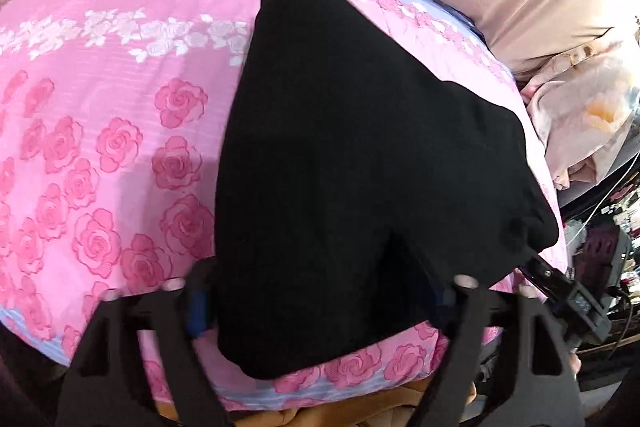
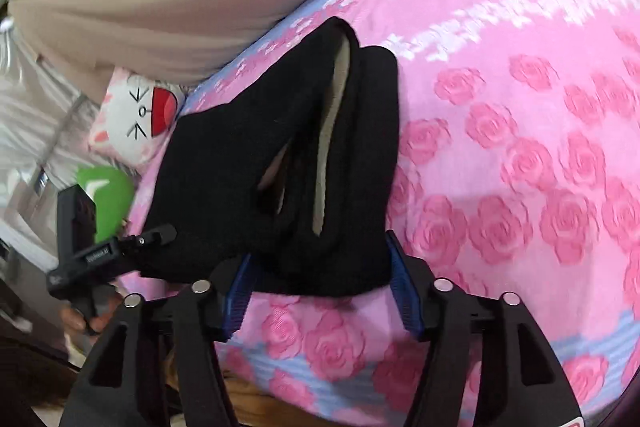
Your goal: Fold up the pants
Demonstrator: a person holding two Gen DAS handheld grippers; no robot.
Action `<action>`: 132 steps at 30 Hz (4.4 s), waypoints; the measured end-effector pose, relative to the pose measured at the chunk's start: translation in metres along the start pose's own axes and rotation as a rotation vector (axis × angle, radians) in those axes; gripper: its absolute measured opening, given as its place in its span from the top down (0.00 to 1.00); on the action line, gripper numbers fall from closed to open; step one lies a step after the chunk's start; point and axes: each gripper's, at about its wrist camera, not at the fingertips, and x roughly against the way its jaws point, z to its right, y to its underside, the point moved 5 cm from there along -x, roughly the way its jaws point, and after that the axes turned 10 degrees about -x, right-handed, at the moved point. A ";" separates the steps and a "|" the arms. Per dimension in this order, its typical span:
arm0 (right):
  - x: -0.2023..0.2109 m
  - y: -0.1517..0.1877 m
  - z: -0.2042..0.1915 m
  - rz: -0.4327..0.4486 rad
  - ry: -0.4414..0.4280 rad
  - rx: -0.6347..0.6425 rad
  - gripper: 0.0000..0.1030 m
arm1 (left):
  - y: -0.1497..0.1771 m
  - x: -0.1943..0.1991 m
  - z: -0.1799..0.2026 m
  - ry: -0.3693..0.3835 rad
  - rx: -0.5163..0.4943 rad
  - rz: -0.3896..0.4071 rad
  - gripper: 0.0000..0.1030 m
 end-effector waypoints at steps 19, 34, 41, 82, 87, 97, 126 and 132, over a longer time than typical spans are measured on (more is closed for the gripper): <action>-0.002 -0.010 -0.009 0.043 -0.008 0.004 0.62 | -0.008 0.002 -0.008 0.045 0.039 0.026 0.51; 0.031 0.018 -0.047 0.119 0.118 0.178 0.67 | 0.013 0.043 0.014 -0.063 -0.118 0.084 0.63; 0.019 0.028 -0.026 0.074 0.109 0.120 0.59 | 0.024 0.025 0.014 -0.094 -0.118 0.049 0.58; 0.155 -0.007 -0.164 0.493 -0.075 0.459 0.66 | -0.048 0.206 0.102 -0.128 -0.402 0.558 0.65; 0.174 -0.036 -0.192 0.622 -0.085 0.520 0.66 | -0.087 0.228 0.118 -0.165 -0.454 0.667 0.65; 0.191 -0.110 -0.240 0.850 -0.173 0.603 0.66 | -0.166 0.268 0.126 -0.200 -0.493 0.928 0.64; -0.137 -0.258 -0.069 0.248 0.187 0.251 0.49 | -0.287 -0.105 -0.060 -0.179 -0.202 0.266 0.43; -0.093 -0.249 -0.116 0.368 0.214 0.392 0.85 | -0.297 -0.025 -0.048 -0.357 -0.177 0.388 0.24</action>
